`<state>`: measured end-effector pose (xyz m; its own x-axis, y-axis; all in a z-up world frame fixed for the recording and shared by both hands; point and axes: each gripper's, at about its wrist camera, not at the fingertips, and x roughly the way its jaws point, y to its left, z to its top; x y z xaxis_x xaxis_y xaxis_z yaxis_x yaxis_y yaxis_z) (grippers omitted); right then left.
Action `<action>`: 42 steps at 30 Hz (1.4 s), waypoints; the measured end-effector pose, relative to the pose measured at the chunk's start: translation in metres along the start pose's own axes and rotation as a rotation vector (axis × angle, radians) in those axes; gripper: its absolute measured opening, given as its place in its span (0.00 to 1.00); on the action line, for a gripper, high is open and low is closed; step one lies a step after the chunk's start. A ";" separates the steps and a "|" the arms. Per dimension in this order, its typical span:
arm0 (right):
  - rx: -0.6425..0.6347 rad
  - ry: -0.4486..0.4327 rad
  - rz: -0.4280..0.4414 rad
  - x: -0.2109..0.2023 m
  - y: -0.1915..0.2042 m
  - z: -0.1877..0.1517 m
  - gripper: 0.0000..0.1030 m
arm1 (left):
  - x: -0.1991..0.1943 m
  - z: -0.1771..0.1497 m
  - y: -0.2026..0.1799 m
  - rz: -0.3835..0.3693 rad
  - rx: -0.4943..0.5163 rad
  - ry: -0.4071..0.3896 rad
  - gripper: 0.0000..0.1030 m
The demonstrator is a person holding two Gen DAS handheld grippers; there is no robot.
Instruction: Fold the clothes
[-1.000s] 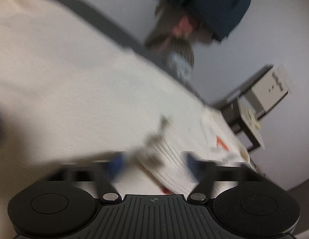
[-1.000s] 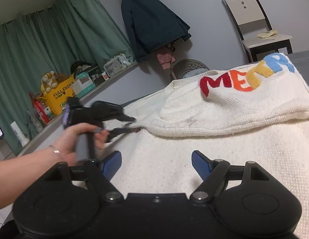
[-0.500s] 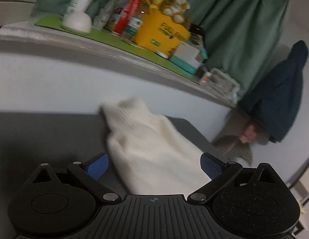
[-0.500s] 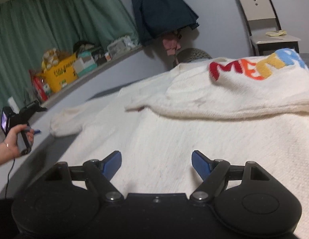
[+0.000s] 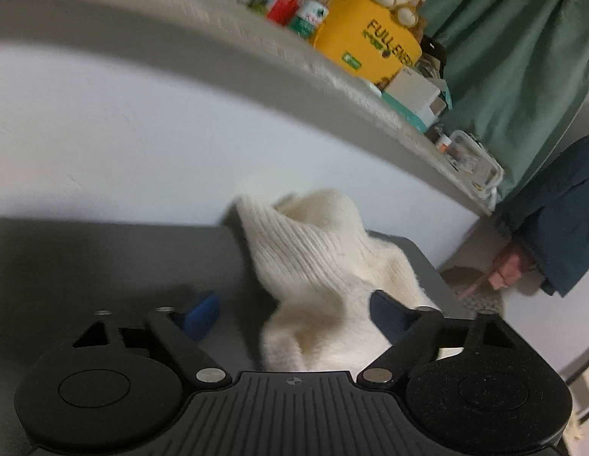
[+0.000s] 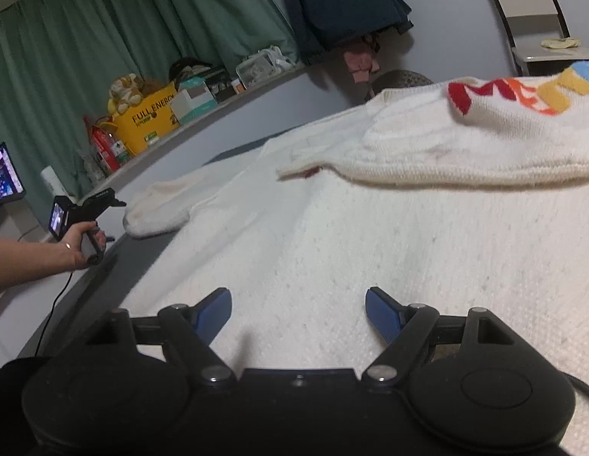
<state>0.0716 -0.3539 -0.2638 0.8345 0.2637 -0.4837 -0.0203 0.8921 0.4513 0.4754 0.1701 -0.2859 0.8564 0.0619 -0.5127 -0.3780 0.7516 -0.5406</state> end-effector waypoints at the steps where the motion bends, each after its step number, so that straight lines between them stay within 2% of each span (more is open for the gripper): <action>1: 0.000 0.005 -0.005 0.001 -0.001 -0.001 0.75 | 0.003 -0.003 -0.001 0.002 -0.003 0.022 0.58; 2: 0.001 0.008 -0.007 0.002 -0.001 -0.001 0.75 | 0.005 -0.007 0.000 0.008 -0.007 0.044 0.47; 4: 0.001 0.008 -0.005 0.002 -0.001 -0.001 0.75 | 0.010 -0.009 0.000 0.011 -0.032 0.050 0.36; 5: 0.000 0.007 -0.004 0.002 -0.001 -0.001 0.75 | 0.012 -0.010 0.001 0.012 -0.046 0.050 0.24; 6: -0.002 0.007 -0.004 0.001 -0.001 -0.001 0.75 | 0.011 -0.011 -0.001 0.013 -0.054 0.041 0.19; 8: -0.006 0.007 -0.006 0.000 0.000 -0.001 0.75 | 0.005 -0.011 -0.012 0.013 -0.013 0.006 0.17; 10: -0.001 0.006 -0.007 0.000 0.000 -0.001 0.75 | -0.003 -0.010 -0.034 -0.029 0.078 -0.024 0.17; 13: 0.017 -0.002 -0.002 -0.003 0.000 0.001 0.75 | -0.021 -0.011 -0.071 -0.170 0.182 -0.036 0.17; 17: 0.026 -0.029 0.007 -0.010 0.002 0.006 0.75 | -0.053 -0.016 -0.127 -0.343 0.227 -0.039 0.17; 19: 0.029 -0.048 0.015 -0.015 0.005 0.008 0.75 | -0.072 -0.025 -0.156 -0.415 0.267 -0.044 0.17; 23: 0.018 -0.095 0.025 -0.029 0.010 0.014 0.75 | -0.121 -0.061 -0.224 -0.551 0.411 -0.066 0.17; 26: 0.012 -0.138 0.030 -0.040 0.012 0.019 0.75 | -0.159 -0.097 -0.264 -0.661 0.441 -0.072 0.17; 30: 0.041 -0.186 0.034 -0.054 0.010 0.027 0.75 | -0.198 -0.168 -0.319 -0.800 0.410 -0.023 0.17; 32: 0.049 -0.208 0.034 -0.060 0.009 0.030 0.75 | -0.214 -0.213 -0.344 -0.837 0.464 0.002 0.17; 34: 0.042 -0.235 0.028 -0.068 0.009 0.034 0.75 | -0.229 -0.263 -0.364 -0.872 0.573 0.024 0.17; 36: 0.021 -0.271 -0.003 -0.078 0.008 0.040 0.75 | -0.240 -0.318 -0.377 -0.882 0.739 0.048 0.17; 39: 0.042 -0.326 -0.034 -0.092 -0.005 0.048 0.76 | -0.248 -0.383 -0.378 -0.847 0.959 0.097 0.17; 40: 0.060 -0.333 -0.044 -0.094 -0.011 0.050 0.76 | -0.252 -0.397 -0.374 -0.826 1.017 0.093 0.17; 42: 0.098 -0.348 -0.062 -0.097 -0.023 0.054 0.76 | -0.255 -0.405 -0.366 -0.759 1.079 0.046 0.18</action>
<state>0.0208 -0.4198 -0.1861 0.9703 0.0546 -0.2358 0.0749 0.8587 0.5069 0.2534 -0.3869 -0.2276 0.7091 -0.6101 -0.3535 0.6742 0.7334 0.0865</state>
